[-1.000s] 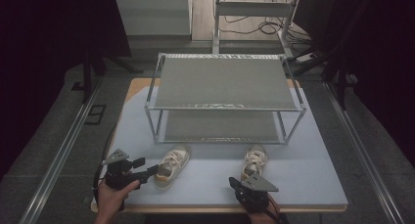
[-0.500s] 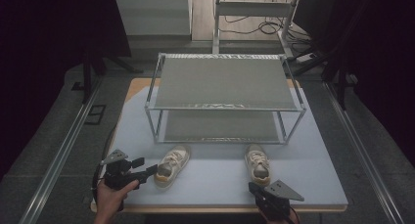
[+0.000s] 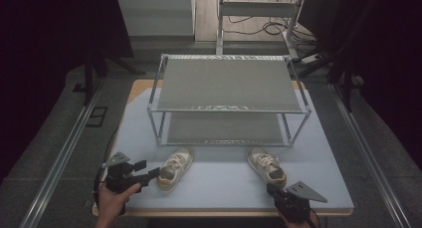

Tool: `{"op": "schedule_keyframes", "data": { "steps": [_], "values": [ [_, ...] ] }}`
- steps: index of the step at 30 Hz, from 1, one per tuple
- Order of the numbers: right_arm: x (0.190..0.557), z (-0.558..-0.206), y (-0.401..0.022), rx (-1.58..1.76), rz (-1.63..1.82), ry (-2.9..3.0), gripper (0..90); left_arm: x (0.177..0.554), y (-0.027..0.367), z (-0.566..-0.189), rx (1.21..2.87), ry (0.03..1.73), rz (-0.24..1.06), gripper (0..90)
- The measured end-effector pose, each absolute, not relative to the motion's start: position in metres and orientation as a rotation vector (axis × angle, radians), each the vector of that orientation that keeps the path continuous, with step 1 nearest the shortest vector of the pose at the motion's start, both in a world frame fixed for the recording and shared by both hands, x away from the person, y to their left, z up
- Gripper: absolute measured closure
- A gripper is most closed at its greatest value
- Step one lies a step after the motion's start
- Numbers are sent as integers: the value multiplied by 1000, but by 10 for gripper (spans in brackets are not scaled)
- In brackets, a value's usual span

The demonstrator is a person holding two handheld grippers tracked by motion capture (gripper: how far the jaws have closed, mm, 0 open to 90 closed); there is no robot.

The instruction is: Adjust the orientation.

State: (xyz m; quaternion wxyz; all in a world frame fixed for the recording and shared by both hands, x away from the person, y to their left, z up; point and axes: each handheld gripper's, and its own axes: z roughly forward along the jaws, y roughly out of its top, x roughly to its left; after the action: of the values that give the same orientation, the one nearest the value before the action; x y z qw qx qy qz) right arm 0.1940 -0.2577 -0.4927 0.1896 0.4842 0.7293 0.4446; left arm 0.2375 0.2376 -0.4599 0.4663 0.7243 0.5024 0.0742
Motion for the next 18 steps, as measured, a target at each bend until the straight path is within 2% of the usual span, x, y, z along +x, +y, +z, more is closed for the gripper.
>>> {"op": "schedule_keyframes", "data": {
  "steps": [4,7,8,10,13,18],
  "values": [
    [195,-493,-262,1377,1258,2036,888,237,236,-460,1782,1231,183,305],
    [196,-493,-263,1378,1277,2042,847,237,235,-459,1781,1224,185,305],
    [194,-491,-261,1350,1316,2048,790,237,235,-459,1779,1223,186,304],
    [194,-490,-261,1340,1327,2048,772,237,236,-458,1777,1224,186,304],
    [190,-480,-256,1273,1400,2020,614,236,235,-457,1773,1223,190,303],
    [193,-467,-258,1244,1463,1964,492,233,234,-453,1760,1207,196,295]
  ]
}}
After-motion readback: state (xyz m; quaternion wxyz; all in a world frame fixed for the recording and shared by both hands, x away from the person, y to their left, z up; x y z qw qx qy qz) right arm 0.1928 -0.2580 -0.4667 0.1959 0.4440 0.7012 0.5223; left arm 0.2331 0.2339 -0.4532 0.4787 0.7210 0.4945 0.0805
